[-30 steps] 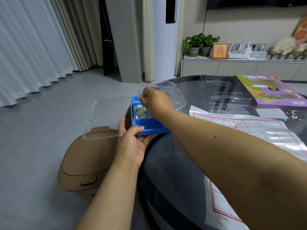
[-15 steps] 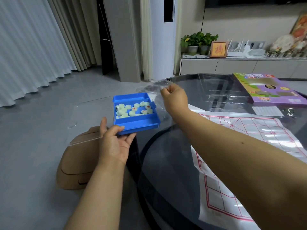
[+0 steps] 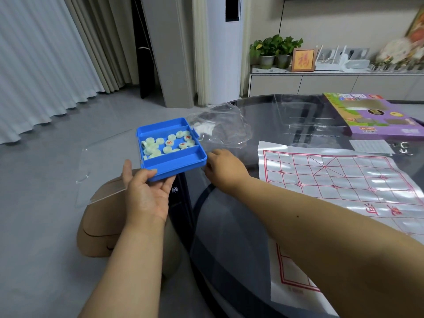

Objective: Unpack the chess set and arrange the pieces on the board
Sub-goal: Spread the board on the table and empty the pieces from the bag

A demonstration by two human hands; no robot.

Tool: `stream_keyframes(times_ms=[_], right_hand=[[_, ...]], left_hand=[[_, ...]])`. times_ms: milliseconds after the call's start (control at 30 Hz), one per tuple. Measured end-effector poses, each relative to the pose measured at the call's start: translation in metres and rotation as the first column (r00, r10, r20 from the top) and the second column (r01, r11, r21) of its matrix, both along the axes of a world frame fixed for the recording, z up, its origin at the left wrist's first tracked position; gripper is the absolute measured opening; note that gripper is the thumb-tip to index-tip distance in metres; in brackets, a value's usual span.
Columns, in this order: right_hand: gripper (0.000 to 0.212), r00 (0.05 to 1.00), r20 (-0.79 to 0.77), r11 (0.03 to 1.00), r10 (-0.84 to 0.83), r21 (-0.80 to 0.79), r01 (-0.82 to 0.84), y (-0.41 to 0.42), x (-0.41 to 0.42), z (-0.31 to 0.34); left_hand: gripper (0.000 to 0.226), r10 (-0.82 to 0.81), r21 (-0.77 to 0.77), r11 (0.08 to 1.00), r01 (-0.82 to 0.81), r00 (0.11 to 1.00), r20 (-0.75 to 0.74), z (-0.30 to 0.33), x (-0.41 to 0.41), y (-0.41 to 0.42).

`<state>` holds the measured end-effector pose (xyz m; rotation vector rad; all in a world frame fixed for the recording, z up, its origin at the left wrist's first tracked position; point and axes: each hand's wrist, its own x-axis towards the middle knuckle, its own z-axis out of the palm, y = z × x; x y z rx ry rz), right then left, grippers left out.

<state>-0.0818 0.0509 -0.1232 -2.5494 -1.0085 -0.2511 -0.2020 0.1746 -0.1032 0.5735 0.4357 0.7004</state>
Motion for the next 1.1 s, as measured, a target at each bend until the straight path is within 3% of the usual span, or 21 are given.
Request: stream_keyframes(times_ms=[133,333,600,700,767,867,933,1000,1100], right_hand=[[0.019,0.998,0.047,0.999,0.051,-0.016,-0.051,-0.002,0.000,0.001],[0.029,0.986,0.147,0.991,0.083,-0.117,-0.066,-0.010,0.002,-0.001],[0.029,0.995,-0.062,0.994,0.074,-0.078,-0.079,-0.019,0.006,0.016],[0.023,0.955,-0.292,0.990,0.048,0.141,-0.007,-0.025,0.010,0.029],[0.027,0.865,-0.498,0.924,0.058,0.354,0.143,-0.029,0.014,0.038],[0.031,0.760,-0.639,0.792,0.117,0.522,0.317,-0.032,0.018,0.047],[0.029,0.746,-0.652,0.712,0.137,0.588,0.383,-0.033,0.016,0.052],[0.022,0.800,-0.592,0.660,0.093,0.638,0.396,-0.032,0.014,0.056],[0.018,0.939,-0.341,0.762,0.033,0.617,0.197,-0.023,0.002,0.068]], left_hand=[[0.075,-0.002,0.009,1.000,0.002,1.000,0.008,0.000,0.000,-0.001],[0.075,0.004,0.005,1.000,-0.004,1.000,0.010,0.001,0.000,-0.001],[0.075,-0.008,0.025,1.000,0.008,1.000,0.006,0.003,0.000,-0.004],[0.076,-0.009,0.029,1.000,0.008,1.000,0.004,0.003,0.000,-0.005],[0.076,-0.010,0.029,1.000,0.010,1.000,0.006,0.002,-0.001,-0.006],[0.076,-0.015,0.030,0.999,0.015,1.000,0.001,0.002,-0.001,-0.007],[0.076,-0.027,0.032,0.999,0.027,1.000,0.002,0.003,0.000,-0.007],[0.076,-0.047,0.038,0.998,0.046,0.999,0.000,0.003,0.000,-0.009],[0.076,-0.080,0.058,0.995,0.081,0.997,-0.017,0.003,0.001,-0.015]])
